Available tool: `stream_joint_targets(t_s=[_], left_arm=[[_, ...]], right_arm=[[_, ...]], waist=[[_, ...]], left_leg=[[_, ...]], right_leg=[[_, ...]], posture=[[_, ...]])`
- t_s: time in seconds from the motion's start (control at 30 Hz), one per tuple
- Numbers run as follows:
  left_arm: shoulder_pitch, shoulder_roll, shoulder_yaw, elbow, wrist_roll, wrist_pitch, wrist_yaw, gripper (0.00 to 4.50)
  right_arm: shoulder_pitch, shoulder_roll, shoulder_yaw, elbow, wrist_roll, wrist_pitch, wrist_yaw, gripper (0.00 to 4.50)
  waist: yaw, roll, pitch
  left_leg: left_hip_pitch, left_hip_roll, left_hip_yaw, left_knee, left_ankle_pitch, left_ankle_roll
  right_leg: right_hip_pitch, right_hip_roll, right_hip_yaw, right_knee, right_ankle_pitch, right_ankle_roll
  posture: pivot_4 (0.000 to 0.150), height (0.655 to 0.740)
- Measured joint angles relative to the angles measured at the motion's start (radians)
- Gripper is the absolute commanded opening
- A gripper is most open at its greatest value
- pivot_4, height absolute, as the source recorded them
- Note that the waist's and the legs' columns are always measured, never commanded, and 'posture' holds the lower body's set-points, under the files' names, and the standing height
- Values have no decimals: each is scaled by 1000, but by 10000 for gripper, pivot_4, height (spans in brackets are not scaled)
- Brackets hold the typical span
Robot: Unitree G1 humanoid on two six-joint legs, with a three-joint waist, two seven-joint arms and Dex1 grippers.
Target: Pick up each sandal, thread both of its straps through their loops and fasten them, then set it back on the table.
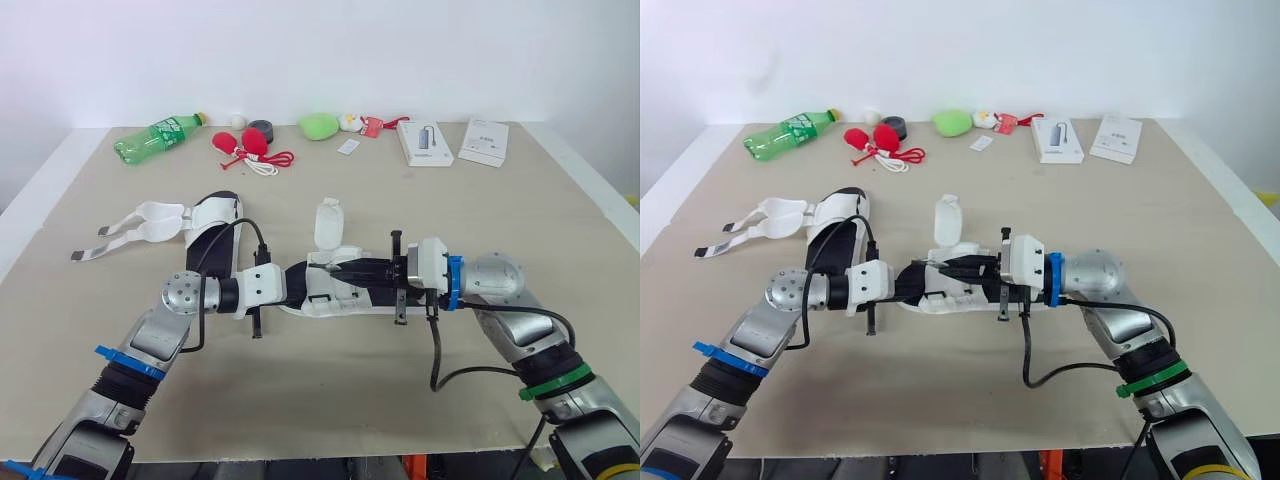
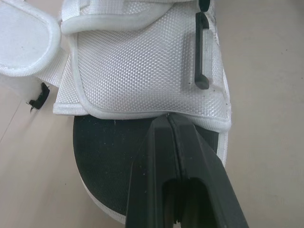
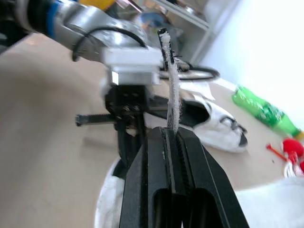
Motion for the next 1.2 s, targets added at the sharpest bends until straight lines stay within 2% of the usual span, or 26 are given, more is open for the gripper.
stream_joint_targets(t_s=[0.13, 0.63, 1.2], left_arm=[[-1, -1, 0, 3, 0, -1, -1, 0], [-2, -4, -2, 5, 0, -1, -1, 0], [-5, -7, -4, 3, 0, 0, 0, 0]], right_arm=[[-30, 45, -46, 22, -34, 78, -2, 1141], [-89, 123, -132, 87, -79, 177, -4, 1141], [-89, 139, -145, 108, -153, 334, -45, 1141]], waist=[[0, 0, 0], [0, 0, 0], [-1, 0, 0]], left_leg=[[0, 0, 0, 0, 0, 0], [-1, 0, 0, 0, 0, 0], [-2, 0, 0, 0, 0, 0]], right_leg=[[0, 0, 0, 0, 0, 0], [-1, 0, 0, 0, 1, 1], [-3, 0, 0, 0, 1, 1]], posture=[[1500, 7400], [1500, 7400], [1500, 7400]])
